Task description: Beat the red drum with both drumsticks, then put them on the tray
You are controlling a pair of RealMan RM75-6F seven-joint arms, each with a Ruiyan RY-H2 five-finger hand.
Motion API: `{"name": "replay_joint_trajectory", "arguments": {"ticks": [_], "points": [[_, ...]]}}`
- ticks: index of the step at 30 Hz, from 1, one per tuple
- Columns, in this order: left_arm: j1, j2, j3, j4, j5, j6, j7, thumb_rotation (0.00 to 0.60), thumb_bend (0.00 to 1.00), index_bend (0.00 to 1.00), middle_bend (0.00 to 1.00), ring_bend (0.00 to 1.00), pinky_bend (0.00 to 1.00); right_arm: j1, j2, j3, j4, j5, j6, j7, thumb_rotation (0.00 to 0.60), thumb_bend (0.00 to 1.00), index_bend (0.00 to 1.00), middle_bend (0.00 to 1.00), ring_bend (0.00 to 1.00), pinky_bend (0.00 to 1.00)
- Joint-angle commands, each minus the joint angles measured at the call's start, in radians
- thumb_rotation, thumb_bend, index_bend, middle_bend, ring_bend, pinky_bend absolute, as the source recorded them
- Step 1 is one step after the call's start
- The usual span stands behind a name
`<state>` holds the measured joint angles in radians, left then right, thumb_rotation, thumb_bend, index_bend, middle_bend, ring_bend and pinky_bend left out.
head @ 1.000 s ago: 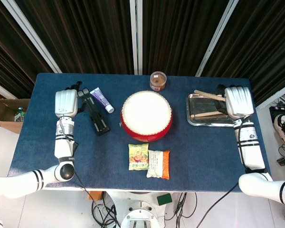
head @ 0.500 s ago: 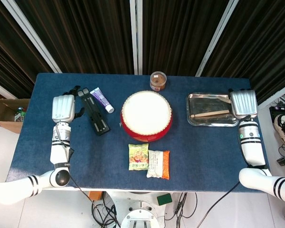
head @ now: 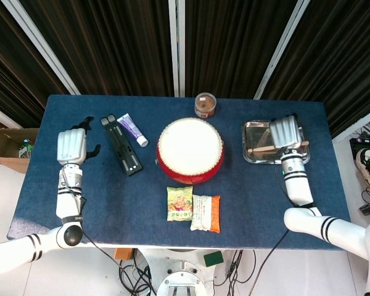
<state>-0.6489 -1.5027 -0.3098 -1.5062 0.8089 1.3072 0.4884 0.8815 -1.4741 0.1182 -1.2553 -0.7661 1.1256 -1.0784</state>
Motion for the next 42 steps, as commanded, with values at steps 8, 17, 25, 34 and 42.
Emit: {"name": "replay_joint_trajectory", "arguments": {"ticks": [8,17,25,34,42], "points": [[0.028,0.007,0.001,0.014,0.004,-0.012,-0.032,0.600,0.24,0.18,0.33,0.39,0.71,0.061,-0.155,0.006,0.165,0.039,-0.086,-0.083,0.600,0.64,0.93,0.72,0.55,0.55],[0.044,0.007,0.003,0.026,0.007,-0.023,-0.046,0.600,0.24,0.18,0.33,0.39,0.71,0.068,-0.199,0.037,0.192,0.099,-0.105,-0.118,0.600,0.63,0.78,0.63,0.51,0.51],[0.054,0.004,0.003,0.035,0.008,-0.031,-0.052,0.600,0.24,0.18,0.33,0.39,0.72,0.079,-0.233,0.051,0.214,0.232,-0.083,-0.267,0.600,0.57,0.63,0.57,0.42,0.43],[0.066,0.007,0.001,0.035,0.013,-0.027,-0.053,0.600,0.24,0.17,0.33,0.39,0.71,0.066,-0.228,0.069,0.205,0.304,-0.076,-0.296,0.600,0.52,0.47,0.49,0.35,0.38],[0.113,0.064,0.032,0.016,0.086,0.006,-0.086,0.600,0.24,0.17,0.32,0.37,0.63,-0.034,-0.073,0.104,-0.008,0.179,-0.045,-0.016,0.600,0.51,0.44,0.48,0.35,0.38]]}}
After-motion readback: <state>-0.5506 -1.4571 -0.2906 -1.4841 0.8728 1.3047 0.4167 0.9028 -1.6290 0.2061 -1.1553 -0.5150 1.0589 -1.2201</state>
